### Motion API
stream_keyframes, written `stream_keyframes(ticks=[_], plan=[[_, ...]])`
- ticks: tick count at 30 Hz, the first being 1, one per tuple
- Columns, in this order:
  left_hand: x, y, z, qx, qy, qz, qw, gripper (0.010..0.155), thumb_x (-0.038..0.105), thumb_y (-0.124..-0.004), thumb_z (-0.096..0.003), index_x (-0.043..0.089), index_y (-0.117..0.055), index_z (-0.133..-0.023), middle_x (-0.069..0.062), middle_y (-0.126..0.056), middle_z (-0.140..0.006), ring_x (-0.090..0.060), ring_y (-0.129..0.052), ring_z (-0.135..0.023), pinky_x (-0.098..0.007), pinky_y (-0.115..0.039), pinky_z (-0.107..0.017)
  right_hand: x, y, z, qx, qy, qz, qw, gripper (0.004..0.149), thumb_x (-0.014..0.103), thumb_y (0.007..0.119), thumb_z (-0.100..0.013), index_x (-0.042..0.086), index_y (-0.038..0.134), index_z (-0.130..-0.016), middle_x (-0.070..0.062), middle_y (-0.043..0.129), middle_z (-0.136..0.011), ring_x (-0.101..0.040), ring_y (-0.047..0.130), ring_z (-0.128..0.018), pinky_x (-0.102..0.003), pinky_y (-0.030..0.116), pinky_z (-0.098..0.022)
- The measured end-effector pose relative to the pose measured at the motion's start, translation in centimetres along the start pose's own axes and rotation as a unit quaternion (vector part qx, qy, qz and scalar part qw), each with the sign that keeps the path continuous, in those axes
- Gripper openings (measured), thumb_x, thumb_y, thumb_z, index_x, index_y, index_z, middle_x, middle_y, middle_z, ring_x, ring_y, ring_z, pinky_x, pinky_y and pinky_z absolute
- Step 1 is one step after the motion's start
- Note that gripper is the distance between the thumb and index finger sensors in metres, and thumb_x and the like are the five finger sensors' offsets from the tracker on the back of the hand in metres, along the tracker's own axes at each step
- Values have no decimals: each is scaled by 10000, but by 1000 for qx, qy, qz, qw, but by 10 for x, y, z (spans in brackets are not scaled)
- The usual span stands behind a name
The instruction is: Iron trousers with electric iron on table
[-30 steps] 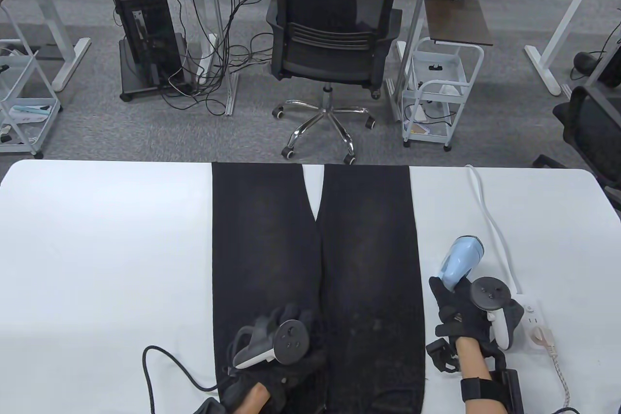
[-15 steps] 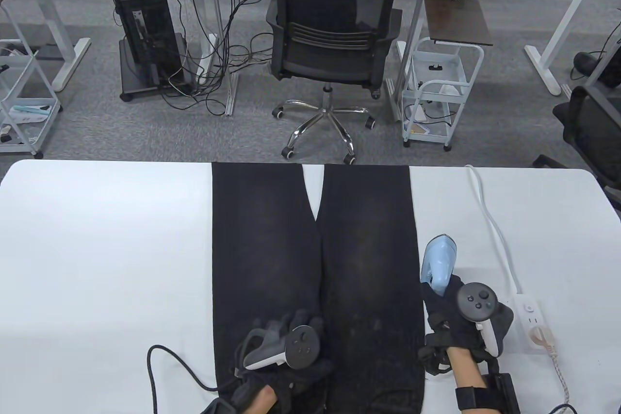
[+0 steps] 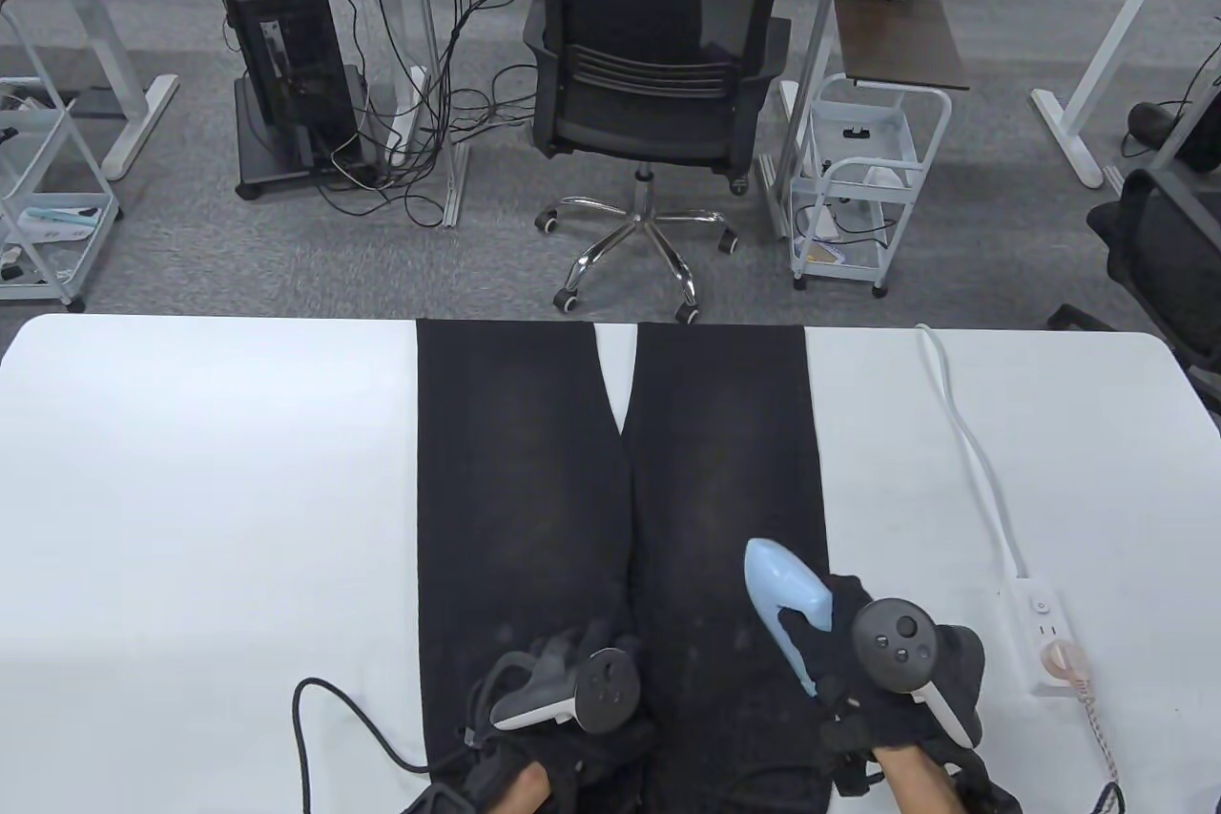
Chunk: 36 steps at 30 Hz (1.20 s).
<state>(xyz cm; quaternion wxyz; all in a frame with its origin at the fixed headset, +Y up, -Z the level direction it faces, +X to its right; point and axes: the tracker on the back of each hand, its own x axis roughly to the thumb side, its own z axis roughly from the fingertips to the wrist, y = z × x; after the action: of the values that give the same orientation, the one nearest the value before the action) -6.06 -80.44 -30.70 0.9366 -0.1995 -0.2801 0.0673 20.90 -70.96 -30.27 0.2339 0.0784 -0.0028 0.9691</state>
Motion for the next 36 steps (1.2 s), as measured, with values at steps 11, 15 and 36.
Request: stream_keyframes(ticks=[11, 15, 36], plan=[[-8, -10, -4, -82, 3, 43, 996, 1056, 638, -719, -540, 92, -40, -1136, -286, 51, -1132, -574, -44, -1019, -784, -209, -653, 54, 64, 10, 204, -63, 179, 960, 525, 511, 801, -496, 90, 741, -803, -17, 908, -550, -122, 968, -344, -401, 888, -300], [-6, -11, -5, -91, 1, 34, 995, 1087, 637, -736, -528, 85, -20, -1131, -289, 71, -1125, -577, -15, -1007, -787, -190, -645, 56, 78, -11, 215, -62, 238, 945, 550, 532, 794, -480, 92, 745, -806, 2, 910, -534, -105, 968, -318, -383, 895, -276], [-4, -12, -8, -111, -10, 21, 994, 1097, 637, -730, -528, 71, -10, -1132, -318, 84, -1112, -610, -4, -991, -809, -192, -636, -1, 62, -226, 80, 187, 267, 942, 608, 568, 746, -440, 112, 710, -840, 6, 893, -559, -101, 957, -342, -410, 881, -315]])
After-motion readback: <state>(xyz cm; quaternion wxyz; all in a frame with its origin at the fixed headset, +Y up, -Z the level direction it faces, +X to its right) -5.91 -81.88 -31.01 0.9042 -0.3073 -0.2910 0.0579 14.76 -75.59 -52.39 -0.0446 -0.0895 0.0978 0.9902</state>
